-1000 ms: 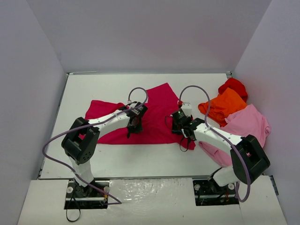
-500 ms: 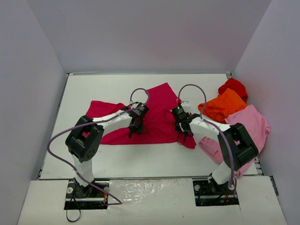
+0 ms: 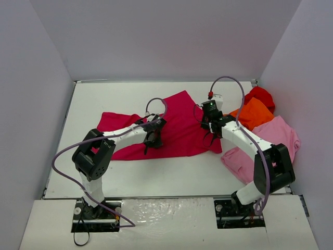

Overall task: Fold and stack the t-shirts
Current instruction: Fold the flattened tshirt in 1/3 of the way

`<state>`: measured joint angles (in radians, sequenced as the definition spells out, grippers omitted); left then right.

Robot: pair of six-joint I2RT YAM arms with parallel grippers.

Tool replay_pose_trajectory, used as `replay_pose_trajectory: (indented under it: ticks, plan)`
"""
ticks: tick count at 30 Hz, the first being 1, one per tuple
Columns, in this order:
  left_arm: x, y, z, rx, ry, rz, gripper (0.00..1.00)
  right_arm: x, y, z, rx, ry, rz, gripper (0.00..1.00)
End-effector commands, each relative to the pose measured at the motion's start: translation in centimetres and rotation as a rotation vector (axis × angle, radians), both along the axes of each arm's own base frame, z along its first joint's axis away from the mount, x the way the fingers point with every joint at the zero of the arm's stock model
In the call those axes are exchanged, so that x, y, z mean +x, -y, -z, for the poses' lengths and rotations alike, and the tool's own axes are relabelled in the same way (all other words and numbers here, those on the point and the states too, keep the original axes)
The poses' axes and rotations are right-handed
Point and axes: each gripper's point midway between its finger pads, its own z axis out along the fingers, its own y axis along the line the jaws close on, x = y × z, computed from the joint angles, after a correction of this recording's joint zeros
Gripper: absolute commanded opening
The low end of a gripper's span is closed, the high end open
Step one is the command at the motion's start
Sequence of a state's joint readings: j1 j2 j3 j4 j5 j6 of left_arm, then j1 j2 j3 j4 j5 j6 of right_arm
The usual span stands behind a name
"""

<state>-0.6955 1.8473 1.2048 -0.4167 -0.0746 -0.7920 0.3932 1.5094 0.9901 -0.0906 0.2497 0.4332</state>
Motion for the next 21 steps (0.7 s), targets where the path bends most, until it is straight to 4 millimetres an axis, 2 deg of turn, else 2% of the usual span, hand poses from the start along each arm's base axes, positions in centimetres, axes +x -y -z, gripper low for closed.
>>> replay_pose_trajectory:
  ticks: [1,5,7,11,13,15,17,21]
  plan:
    - [-0.7,-0.6,-0.1,0.016,-0.008,-0.001,0.0,3.6,0.0,-2.3,-0.016,0.074,0.02,0.0]
    - [-0.8,-0.8,0.0,0.024,-0.007,-0.002,0.0,5.5,-0.6,-1.2,-0.031,0.073,0.009,0.01]
    - [-0.8,-0.9,0.0,0.031,-0.007,-0.002,0.0,6.3,-0.7,-0.5,-0.046,0.074,0.009,0.08]
    - [-0.8,-1.0,0.1,0.038,-0.009,0.001,0.0,7.8,-0.8,-0.1,-0.045,0.117,0.043,0.43]
    - [-0.9,-1.0,0.2,0.041,-0.012,0.004,0.0,7.6,-0.1,-1.0,-0.05,0.147,0.085,0.61]
    - [-0.9,-1.1,0.3,0.043,-0.013,0.004,0.0,6.8,0.7,-2.6,-0.058,0.188,0.118,0.75]
    - [-0.9,-1.1,0.4,0.043,-0.017,0.005,0.0,5.4,1.9,-5.1,-0.058,0.234,0.15,0.77]
    - [-0.9,-0.9,0.4,0.038,-0.019,0.012,0.0,1.6,3.7,-6.4,-0.064,0.215,0.193,0.75]
